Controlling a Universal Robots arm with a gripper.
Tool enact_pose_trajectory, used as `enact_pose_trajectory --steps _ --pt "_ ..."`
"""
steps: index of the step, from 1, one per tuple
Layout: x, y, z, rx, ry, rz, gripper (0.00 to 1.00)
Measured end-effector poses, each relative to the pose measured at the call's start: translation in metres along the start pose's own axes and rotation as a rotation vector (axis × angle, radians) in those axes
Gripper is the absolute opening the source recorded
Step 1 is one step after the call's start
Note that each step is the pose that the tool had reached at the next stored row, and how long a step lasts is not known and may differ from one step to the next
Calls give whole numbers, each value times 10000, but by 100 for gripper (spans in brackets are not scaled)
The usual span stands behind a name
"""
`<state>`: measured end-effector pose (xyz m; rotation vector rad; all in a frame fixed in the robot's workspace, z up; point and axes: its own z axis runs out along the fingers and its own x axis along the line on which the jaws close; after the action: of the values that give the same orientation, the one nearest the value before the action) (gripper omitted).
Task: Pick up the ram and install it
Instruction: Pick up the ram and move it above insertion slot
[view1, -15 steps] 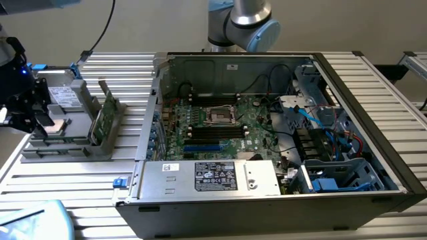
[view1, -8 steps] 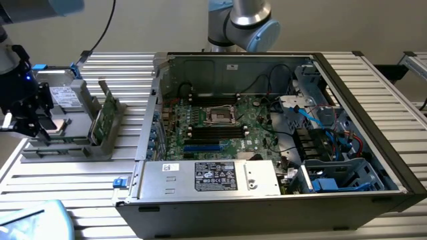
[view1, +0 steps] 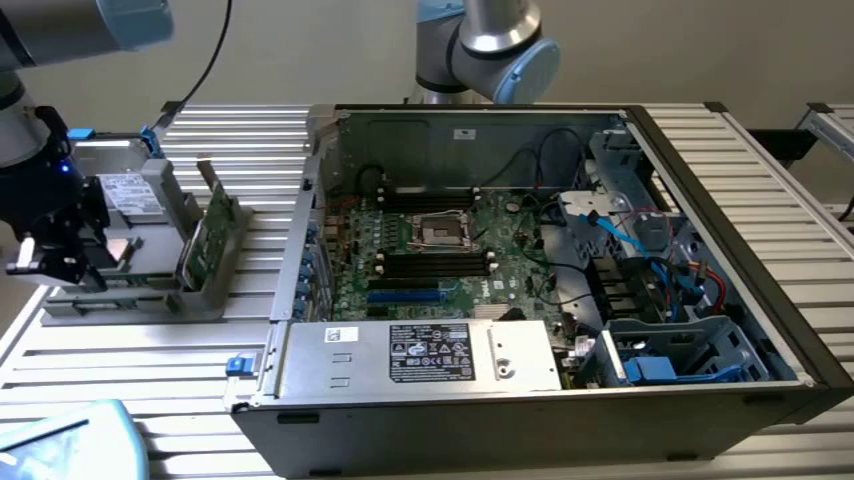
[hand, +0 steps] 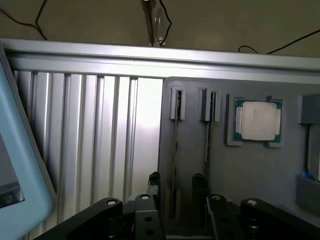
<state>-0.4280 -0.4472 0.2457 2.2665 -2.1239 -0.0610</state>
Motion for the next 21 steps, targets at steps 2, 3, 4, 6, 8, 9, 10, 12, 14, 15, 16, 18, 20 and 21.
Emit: enact_pose_trajectory --steps 2,3,4,6,8,9,10,12,14,15,16,18,20,21 --pt "3 3 37 0 1 -167 40" --pt "5 5 55 -1 2 -239 40" --pt "7 9 73 -1 2 -302 40" --pt "10 15 110 0 1 -395 40" --pt "13 21 146 -1 -2 -464 40" --pt "14 23 165 1 -5 -493 40" --pt "14 25 184 2 -9 -523 40" --pt "15 27 219 3 -33 -583 40" --pt "15 30 247 6 -89 -641 40" --pt "15 31 262 9 -122 -670 40" --pt "16 32 278 13 -156 -699 40" --pt "17 35 312 20 -222 -752 40" --pt "18 38 346 25 -278 -797 40" --pt "19 40 365 27 -300 -812 40"
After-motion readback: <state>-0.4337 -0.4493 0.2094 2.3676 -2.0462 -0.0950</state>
